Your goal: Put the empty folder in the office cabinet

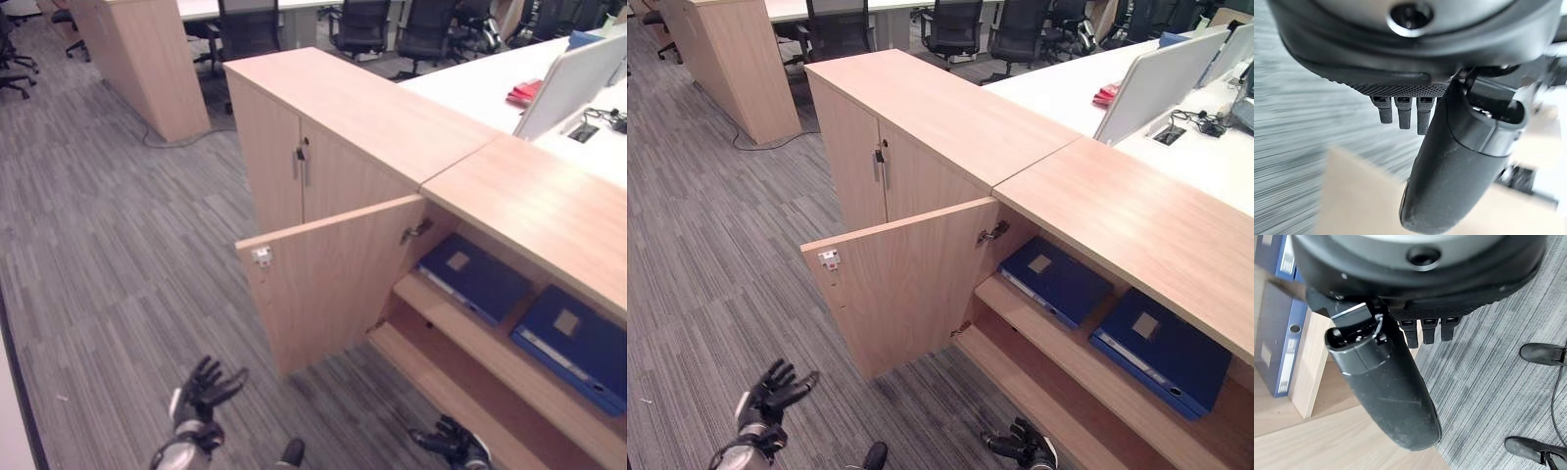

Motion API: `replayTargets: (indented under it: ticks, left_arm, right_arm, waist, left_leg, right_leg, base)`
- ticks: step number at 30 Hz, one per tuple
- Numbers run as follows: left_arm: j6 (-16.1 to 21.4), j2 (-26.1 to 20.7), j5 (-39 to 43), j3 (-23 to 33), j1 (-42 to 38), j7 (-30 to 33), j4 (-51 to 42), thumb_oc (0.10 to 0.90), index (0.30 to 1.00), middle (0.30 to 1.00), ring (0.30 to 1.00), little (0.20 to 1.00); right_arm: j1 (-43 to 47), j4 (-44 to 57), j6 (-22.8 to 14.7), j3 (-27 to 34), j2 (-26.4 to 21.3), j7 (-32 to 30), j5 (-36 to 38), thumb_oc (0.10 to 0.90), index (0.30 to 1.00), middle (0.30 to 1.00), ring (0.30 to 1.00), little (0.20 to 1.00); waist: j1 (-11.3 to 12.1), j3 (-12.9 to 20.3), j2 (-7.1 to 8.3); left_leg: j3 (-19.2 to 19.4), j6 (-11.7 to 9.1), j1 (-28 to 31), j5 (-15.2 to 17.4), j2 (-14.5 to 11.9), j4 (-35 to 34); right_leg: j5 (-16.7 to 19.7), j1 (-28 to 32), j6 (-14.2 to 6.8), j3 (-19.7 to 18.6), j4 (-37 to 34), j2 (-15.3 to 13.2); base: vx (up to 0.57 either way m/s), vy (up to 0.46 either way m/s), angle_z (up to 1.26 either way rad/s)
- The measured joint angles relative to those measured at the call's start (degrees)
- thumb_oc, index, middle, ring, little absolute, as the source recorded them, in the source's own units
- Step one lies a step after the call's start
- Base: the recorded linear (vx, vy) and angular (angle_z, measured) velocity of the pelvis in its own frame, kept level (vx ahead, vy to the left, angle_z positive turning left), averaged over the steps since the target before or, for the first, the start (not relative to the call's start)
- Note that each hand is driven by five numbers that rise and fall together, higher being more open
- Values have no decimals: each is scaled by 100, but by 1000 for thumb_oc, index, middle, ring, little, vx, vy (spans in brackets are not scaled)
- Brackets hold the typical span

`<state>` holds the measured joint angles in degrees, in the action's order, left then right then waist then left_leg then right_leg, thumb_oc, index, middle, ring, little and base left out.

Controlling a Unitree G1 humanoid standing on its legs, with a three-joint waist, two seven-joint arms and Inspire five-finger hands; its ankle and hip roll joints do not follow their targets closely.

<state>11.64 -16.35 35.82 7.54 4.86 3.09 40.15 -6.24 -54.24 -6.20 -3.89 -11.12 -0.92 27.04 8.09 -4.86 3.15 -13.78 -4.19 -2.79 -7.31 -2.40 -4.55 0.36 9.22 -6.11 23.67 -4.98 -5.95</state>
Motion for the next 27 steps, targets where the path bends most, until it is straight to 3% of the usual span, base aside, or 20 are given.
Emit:
replayTargets:
  ticks: [3, 8, 11, 17, 21, 27]
  left_arm:
    - [108, -338, 0, 74, -265, 132, 11, 800, 900, 900, 900, 900]
    - [100, -1725, 66, 231, -983, 80, 569, 800, 900, 900, 900, 900]
    - [123, -2191, 207, 427, -1335, 122, 983, 800, 900, 900, 900, 900]
    - [43, -2757, 124, 117, -1542, -166, 1539, 800, 900, 900, 900, 900]
    - [-59, -2860, -64, -134, -1762, -307, 1709, 800, 900, 900, 900, 900]
    - [-129, -2877, -301, -884, -2439, -414, 1768, 800, 900, 900, 900, 900]
  right_arm:
    - [14, -7, 10, -129, 5, 18, -6, 800, 900, 900, 900, 900]
    - [4, -55, 17, -416, 5, 183, -18, 800, 900, 900, 900, 900]
    - [-28, -90, 22, -434, 9, 221, -19, 800, 900, 900, 900, 900]
    - [-2, -217, 19, -604, 17, 371, -113, 800, 900, 900, 900, 900]
    - [-12, -236, 26, -619, 17, 412, -203, 800, 900, 900, 900, 900]
    - [19, -241, 32, -629, 14, 372, -411, 800, 900, 900, 900, 900]
  waist:
    - [37, 9, 45]
    - [11, 125, 305]
    - [2, 192, 402]
    - [-67, 263, 504]
    - [-155, 263, 506]
    - [-520, 242, 536]
  left_leg:
    - [-107, 6, -8, -6, 75, 0]
    - [-162, -16, -21, 47, 137, -3]
    - [-124, -5, -27, 76, 156, -3]
    - [133, 34, -102, 86, 175, -2]
    - [249, 67, -148, 61, 172, -2]
    - [555, 101, -211, 33, 135, -4]
  right_leg:
    - [1, 47, 2, 118, 2, -44]
    - [-25, 62, 14, 219, 2, -82]
    - [-28, 45, -10, 191, 3, -134]
    - [20, -202, -16, -50, 40, -227]
    - [56, -360, -21, -227, 125, -252]
    - [162, -597, -50, -556, 133, -266]
  base:
    - [35, 74, 20]
    - [63, 80, 7]
    - [29, 73, -5]
    - [4, 62, -19]
    - [-21, 46, -18]
    - [-31, 47, -28]
